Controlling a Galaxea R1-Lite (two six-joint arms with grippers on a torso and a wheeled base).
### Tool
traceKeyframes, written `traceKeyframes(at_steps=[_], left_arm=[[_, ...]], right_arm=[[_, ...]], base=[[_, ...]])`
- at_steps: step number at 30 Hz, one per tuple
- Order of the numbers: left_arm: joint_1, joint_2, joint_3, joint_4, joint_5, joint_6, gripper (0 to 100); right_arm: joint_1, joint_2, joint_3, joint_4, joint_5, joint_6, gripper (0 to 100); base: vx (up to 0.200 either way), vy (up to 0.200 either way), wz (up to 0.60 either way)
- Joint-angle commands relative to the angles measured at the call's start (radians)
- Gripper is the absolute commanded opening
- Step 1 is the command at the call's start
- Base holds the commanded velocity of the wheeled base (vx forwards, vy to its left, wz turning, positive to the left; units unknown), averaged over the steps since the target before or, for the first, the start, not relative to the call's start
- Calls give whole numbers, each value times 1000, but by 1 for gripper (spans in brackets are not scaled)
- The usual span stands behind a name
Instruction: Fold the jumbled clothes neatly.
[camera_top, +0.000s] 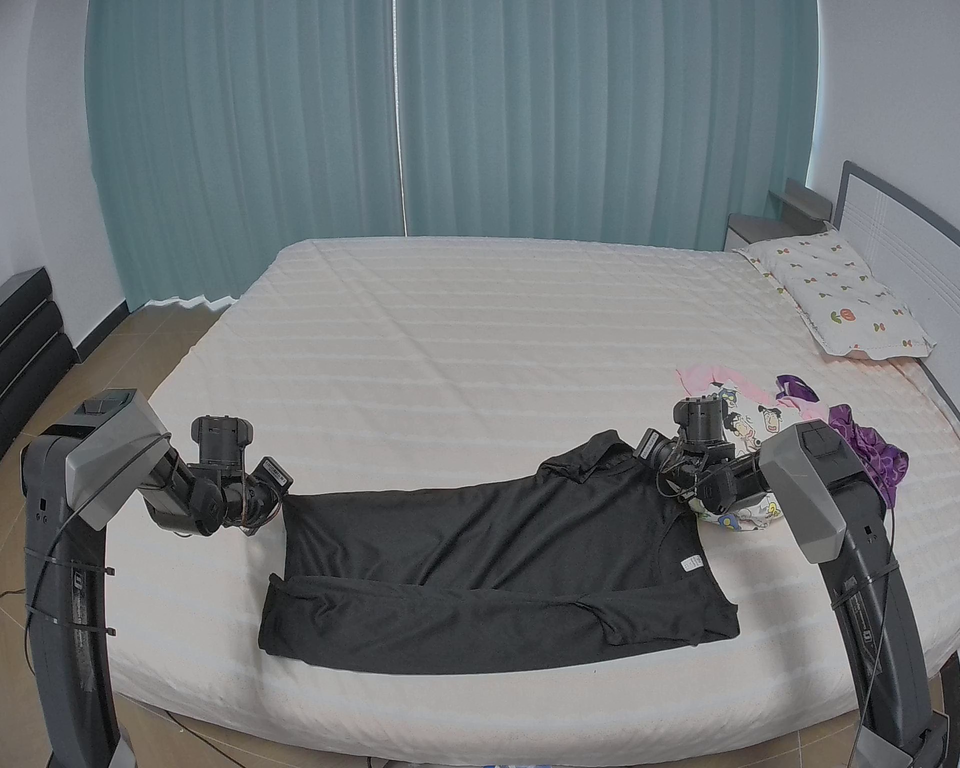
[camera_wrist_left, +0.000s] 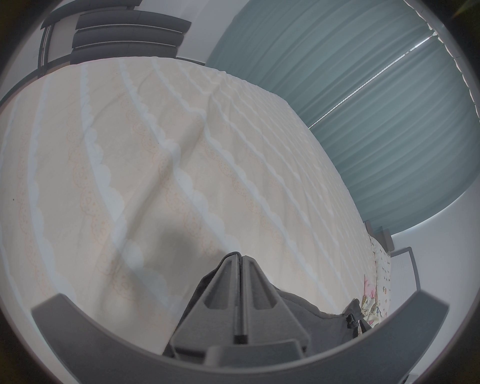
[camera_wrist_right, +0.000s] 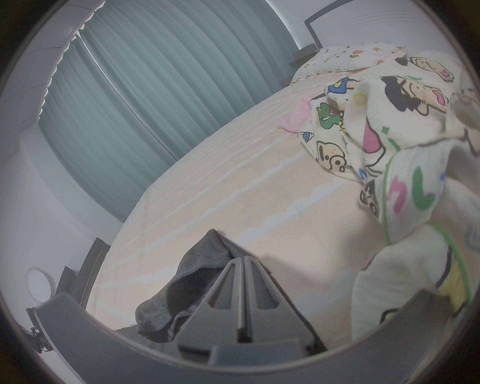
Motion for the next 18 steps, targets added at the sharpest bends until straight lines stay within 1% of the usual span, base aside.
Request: traceKeyframes(at_steps=[1, 4, 12, 13, 18], left_arm=[[0, 2, 0, -1, 0, 0, 0], [0, 2, 0, -1, 0, 0, 0], [0, 2, 0, -1, 0, 0, 0], [0, 2, 0, -1, 0, 0, 0], [0, 2, 0, -1, 0, 0, 0]], right_arm=[[-6, -4, -1, 1, -1, -3, 0], [-5, 1, 5, 12, -1, -17, 0], [3, 8, -1, 18, -8, -21, 0], [3, 8, 1, 18, -10, -21, 100], [1, 7, 4, 9, -11, -35, 100]], base=[[0, 0, 0], [0, 0, 0], [0, 0, 0], [0, 0, 0], [0, 0, 0]])
